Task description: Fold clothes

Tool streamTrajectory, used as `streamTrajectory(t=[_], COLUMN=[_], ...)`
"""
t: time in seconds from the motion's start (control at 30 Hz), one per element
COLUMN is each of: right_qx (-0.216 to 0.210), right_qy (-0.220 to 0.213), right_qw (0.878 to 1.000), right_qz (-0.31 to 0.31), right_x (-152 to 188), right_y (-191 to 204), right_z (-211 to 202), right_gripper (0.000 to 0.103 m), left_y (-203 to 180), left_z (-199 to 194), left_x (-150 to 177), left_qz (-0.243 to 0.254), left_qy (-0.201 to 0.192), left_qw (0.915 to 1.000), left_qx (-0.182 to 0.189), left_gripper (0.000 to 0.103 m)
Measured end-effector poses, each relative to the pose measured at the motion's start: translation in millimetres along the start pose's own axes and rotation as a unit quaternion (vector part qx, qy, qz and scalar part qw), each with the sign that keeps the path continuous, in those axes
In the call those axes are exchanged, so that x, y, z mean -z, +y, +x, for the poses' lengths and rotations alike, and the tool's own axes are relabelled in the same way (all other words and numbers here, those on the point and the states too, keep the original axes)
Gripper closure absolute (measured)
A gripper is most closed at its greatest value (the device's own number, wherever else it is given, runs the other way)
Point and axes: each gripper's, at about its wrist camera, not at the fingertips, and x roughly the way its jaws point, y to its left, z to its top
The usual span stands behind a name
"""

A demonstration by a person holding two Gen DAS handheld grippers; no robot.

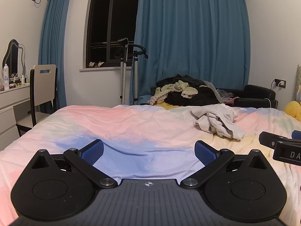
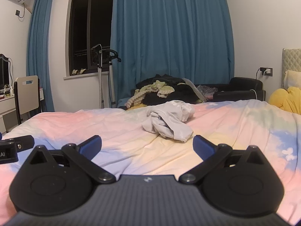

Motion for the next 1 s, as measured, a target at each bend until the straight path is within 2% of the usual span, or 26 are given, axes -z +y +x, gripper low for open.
streamTrajectory(t=[0.23, 0.47, 1.0], right_qx=[0.006, 0.008, 0.010], right_qy=[-0.008, 0.002, 0.005], right_qw=[1.000, 1.000, 1.000], right_qz=[0.005, 0.015, 0.014], right_x=[2, 4, 0], right_y=[-6, -20, -13], right_z=[-3, 0, -2], right_gripper=[0.000, 0.000, 0.000], left_y=[-1, -1, -1], left_z=[2, 2, -1], left_x=[4, 11, 9], left_qz=[0.001, 0.003, 0.011], left_qy=[-0.001, 0.002, 0.006], left_qw=[1.0000, 1.0000, 0.9999], left_qx=[-0.001, -0.002, 0.000], left_gripper=[0.000, 0.000, 0.000])
